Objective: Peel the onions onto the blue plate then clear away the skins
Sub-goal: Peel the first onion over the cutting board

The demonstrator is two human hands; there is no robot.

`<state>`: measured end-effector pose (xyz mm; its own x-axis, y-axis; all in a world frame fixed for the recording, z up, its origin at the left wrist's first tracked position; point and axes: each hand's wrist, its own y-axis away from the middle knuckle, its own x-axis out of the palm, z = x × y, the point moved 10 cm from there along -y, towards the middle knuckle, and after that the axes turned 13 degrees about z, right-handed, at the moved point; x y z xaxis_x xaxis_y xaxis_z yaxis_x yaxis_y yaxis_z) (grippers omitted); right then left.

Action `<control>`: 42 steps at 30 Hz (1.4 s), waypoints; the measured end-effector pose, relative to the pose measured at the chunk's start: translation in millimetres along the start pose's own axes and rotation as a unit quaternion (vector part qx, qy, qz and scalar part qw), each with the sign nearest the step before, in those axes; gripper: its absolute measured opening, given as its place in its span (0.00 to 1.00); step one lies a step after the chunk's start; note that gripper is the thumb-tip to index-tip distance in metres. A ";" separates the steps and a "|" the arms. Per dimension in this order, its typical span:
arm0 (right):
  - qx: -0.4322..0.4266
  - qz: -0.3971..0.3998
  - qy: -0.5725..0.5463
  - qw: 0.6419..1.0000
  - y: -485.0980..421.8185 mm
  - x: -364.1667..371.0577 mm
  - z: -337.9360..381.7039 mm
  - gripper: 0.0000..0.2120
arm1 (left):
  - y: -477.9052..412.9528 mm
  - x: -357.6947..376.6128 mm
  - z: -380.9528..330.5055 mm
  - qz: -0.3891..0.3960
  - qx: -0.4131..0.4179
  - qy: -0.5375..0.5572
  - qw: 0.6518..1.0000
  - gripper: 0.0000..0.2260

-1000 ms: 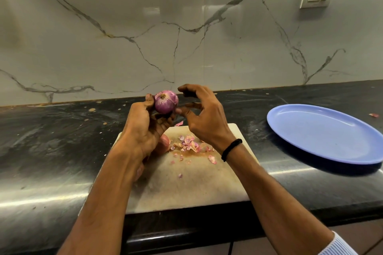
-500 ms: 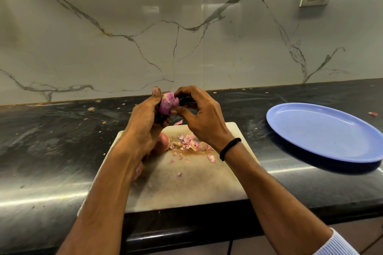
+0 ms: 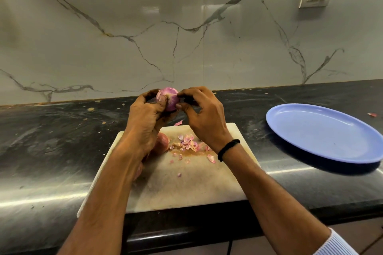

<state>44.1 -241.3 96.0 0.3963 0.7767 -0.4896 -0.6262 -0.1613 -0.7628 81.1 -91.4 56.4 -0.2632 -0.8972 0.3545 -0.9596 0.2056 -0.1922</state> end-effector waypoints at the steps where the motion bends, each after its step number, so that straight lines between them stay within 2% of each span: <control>1: 0.010 -0.009 -0.015 1.000 0.3 -1.2 -2.0 0.09 | -0.6 -0.1 0.8 0.001 0.000 0.007 1.000 0.14; 5: 0.063 -0.037 -0.086 0.994 2.0 -5.7 -12.0 0.10 | -3.6 3.2 3.5 0.019 -0.002 0.025 1.000 0.17; 11: 0.137 -0.015 -0.184 0.973 1.2 -0.9 -31.7 0.12 | -4.0 6.5 2.9 0.028 0.001 0.025 0.999 0.17; 18: 0.142 -0.019 -0.162 0.976 2.3 -3.8 -30.9 0.07 | -4.9 8.2 -1.2 0.043 0.022 -0.048 0.998 0.20; 22: 0.142 -0.016 -0.125 0.982 4.2 -5.4 -29.3 0.06 | -5.9 8.7 -2.8 0.052 0.039 -0.125 0.990 0.23; 27: 0.114 0.025 -0.059 0.991 4.3 0.8 -14.6 0.07 | -4.5 10.0 -7.0 0.040 0.068 -0.193 0.978 0.24; 31: 0.102 0.060 -0.093 0.989 1.4 9.4 -8.9 0.06 | -4.4 2.7 -8.1 0.022 0.068 -0.142 0.987 0.22; 34: 0.123 0.026 -0.134 0.983 2.9 1.1 -17.2 0.06 | -4.5 0.5 -6.6 0.015 0.055 -0.082 0.995 0.20; 37: 0.138 -0.022 -0.129 0.982 5.0 -9.6 -24.9 0.08 | -5.2 5.5 0.1 0.030 0.026 -0.007 0.999 0.19; 42: 0.132 -0.008 -0.153 0.979 2.7 -3.3 -25.6 0.07 | -5.9 8.8 3.7 0.046 0.015 0.013 0.999 0.20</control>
<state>58.4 -259.9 84.8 0.2136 0.9306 -0.2973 -0.7892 -0.0150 -0.6139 84.8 -101.9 57.3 -0.3523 -0.8645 0.3585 -0.9282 0.2739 -0.2517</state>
